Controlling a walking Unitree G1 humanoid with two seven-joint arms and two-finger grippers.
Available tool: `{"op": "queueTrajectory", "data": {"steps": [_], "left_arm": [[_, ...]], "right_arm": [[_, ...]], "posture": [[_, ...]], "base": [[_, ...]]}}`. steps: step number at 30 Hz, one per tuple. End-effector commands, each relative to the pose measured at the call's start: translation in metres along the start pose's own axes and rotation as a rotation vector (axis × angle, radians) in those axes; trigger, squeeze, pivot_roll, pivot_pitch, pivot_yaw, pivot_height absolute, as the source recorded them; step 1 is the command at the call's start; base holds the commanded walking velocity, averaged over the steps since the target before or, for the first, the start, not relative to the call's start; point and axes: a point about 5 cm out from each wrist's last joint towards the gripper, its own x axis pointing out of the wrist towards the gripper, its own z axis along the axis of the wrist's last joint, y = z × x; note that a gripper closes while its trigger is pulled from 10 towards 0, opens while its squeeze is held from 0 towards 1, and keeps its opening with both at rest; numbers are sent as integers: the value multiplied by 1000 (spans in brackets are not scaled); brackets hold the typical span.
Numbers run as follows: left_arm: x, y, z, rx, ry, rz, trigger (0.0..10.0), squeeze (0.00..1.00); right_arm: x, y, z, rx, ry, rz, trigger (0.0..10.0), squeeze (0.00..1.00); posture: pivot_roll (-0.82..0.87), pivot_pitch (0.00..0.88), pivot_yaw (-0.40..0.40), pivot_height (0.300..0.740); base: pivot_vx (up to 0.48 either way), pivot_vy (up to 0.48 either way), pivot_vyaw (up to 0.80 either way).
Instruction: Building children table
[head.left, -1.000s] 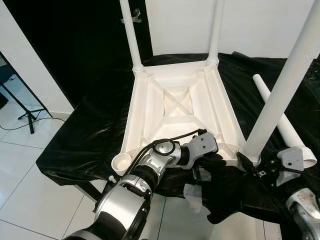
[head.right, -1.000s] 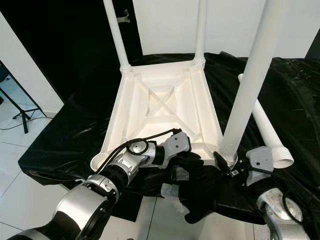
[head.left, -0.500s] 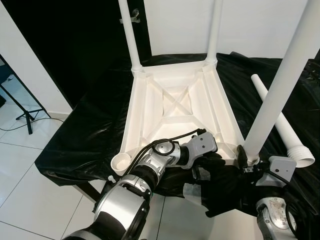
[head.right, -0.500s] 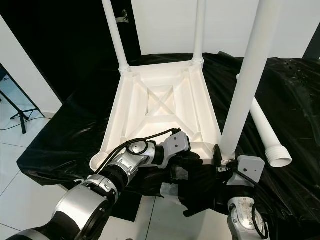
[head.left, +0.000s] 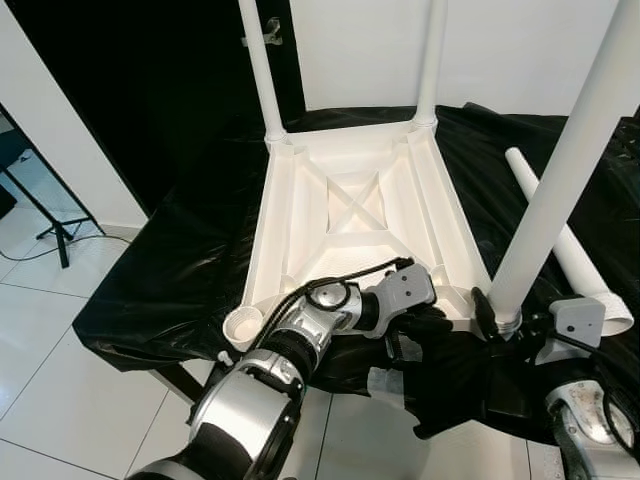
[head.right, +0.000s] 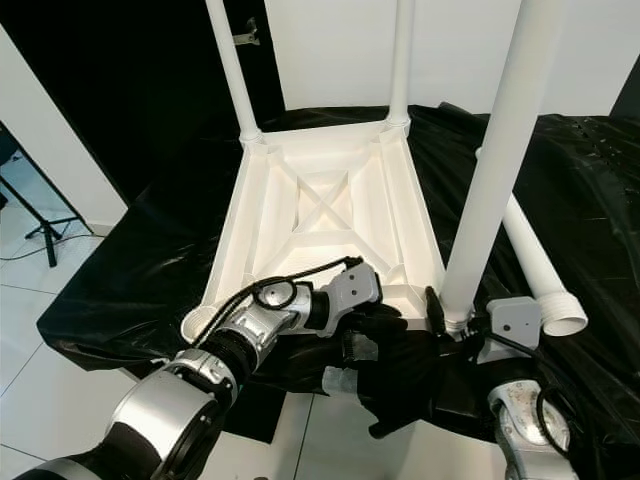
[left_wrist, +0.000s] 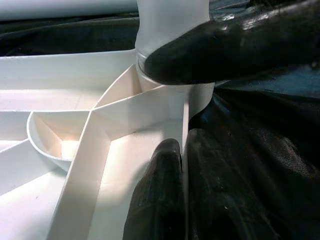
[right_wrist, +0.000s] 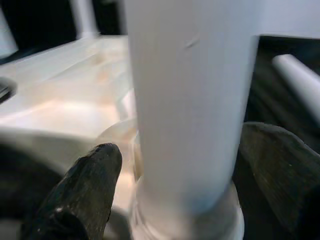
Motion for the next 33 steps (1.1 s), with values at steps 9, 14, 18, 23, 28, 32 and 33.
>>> {"op": "queueTrajectory", "data": {"steps": [9, 14, 18, 23, 28, 32, 33], "left_arm": [[-2, -12, -38, -131, 129, 106, 10000, 0], [-1, -14, -40, -134, 127, 101, 10000, 0], [0, -15, -40, -135, 127, 96, 10000, 0], [-2, -14, -41, -132, 132, 98, 10000, 0], [-3, -15, -42, -132, 134, 97, 10000, 0], [-3, -14, -42, -130, 136, 98, 10000, 0], [-3, -14, -41, -129, 136, 98, 10000, 0]], "right_arm": [[-5, -1, -5, 45, 69, 231, 0, 0], [-7, 4, -9, 80, 76, 200, 0, 0], [-6, 7, -10, 104, 52, 35, 0, 0], [-11, 11, -12, 132, 25, -355, 0, 0], [-11, 14, -13, 145, 31, -386, 0, 0], [-10, 17, -13, 143, 28, -406, 0, 0], [-8, 19, -12, 139, 27, -404, 0, 0]], "posture": [[2, 0, 78, 740], [5, 0, 79, 740], [7, 0, 78, 740], [19, 0, 79, 740], [20, 0, 80, 740], [20, 0, 79, 740], [19, 0, 79, 740]], "base": [[0, 0, 0], [0, 0, 0], [0, 0, 0], [0, 0, 0], [0, 0, 0], [0, 0, 0], [0, 0, 0]]}}
